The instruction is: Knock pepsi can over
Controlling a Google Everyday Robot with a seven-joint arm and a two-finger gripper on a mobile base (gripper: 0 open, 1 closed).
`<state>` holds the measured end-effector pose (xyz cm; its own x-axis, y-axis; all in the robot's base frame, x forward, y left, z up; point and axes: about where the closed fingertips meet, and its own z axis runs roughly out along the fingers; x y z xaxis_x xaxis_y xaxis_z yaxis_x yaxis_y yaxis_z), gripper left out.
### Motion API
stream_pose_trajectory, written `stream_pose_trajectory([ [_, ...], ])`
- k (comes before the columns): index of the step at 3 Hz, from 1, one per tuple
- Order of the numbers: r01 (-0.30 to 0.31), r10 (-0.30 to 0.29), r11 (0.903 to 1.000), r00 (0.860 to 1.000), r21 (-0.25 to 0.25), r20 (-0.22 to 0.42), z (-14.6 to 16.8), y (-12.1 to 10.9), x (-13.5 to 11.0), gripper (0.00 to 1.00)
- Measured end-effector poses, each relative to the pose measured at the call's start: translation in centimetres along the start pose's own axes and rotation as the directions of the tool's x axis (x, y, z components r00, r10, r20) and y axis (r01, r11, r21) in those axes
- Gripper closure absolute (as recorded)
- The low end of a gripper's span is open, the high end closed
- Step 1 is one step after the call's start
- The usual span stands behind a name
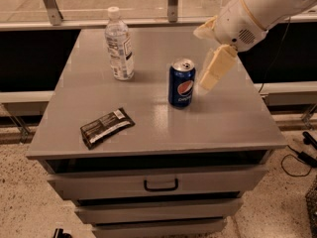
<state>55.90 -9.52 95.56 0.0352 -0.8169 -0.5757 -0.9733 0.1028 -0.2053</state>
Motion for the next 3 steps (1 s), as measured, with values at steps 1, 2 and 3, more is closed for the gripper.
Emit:
stream_pose_trajectory([
  [1, -0.003, 0.004, 0.9999, 0.998, -0.015, 0.057, 0.1, 0.3, 0.2, 0.0],
  [2, -0.004, 0.005, 1.0, 0.984, -0.007, 0.176, 0.7, 0.0, 0.6, 0.0],
  [3, -0.033, 0.021, 0.9991, 0.94, 0.028, 0.342, 1.3, -1.0, 0.9, 0.0],
])
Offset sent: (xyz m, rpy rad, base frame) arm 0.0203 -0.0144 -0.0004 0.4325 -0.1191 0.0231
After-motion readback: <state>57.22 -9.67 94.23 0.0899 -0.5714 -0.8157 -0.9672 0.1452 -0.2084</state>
